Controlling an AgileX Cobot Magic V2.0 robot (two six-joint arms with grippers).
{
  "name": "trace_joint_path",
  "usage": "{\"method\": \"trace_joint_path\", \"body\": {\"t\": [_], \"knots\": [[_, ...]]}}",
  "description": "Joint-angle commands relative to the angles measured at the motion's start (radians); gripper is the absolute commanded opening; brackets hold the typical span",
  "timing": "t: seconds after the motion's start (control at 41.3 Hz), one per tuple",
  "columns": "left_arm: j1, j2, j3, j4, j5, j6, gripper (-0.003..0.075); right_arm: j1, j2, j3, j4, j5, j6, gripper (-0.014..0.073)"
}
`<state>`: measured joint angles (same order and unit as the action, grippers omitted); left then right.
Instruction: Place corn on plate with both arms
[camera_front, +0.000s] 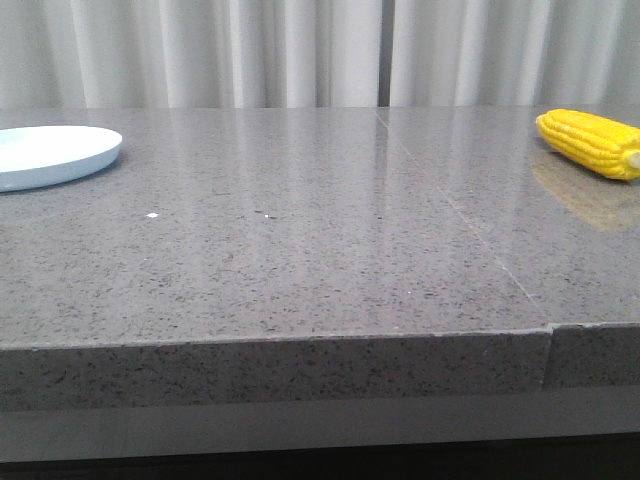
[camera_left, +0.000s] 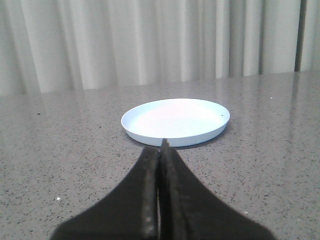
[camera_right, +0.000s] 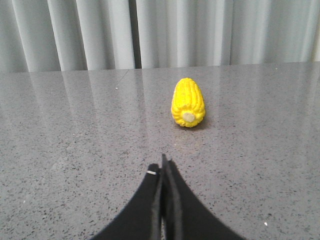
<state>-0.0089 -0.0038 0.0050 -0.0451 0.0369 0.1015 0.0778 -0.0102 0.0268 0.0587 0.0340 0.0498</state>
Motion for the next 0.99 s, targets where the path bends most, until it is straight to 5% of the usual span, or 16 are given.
{"method": "trace_joint_path", "body": {"t": [0.0, 0.703, 0.969], "knots": [[0.000, -0.019, 0.004, -0.010, -0.088, -0.011, -0.0020, -0.008, -0.012, -0.017, 0.001, -0.083, -0.005, -0.0068], [0.000, -0.019, 0.002, -0.010, -0.131, -0.011, -0.0020, -0.008, -0.012, -0.022, 0.004, -0.103, -0.007, -0.0068], [0.000, -0.011, -0.200, -0.010, -0.113, -0.011, -0.0020, -0.008, 0.000, -0.242, 0.004, 0.065, -0.007, -0.0068]]}}
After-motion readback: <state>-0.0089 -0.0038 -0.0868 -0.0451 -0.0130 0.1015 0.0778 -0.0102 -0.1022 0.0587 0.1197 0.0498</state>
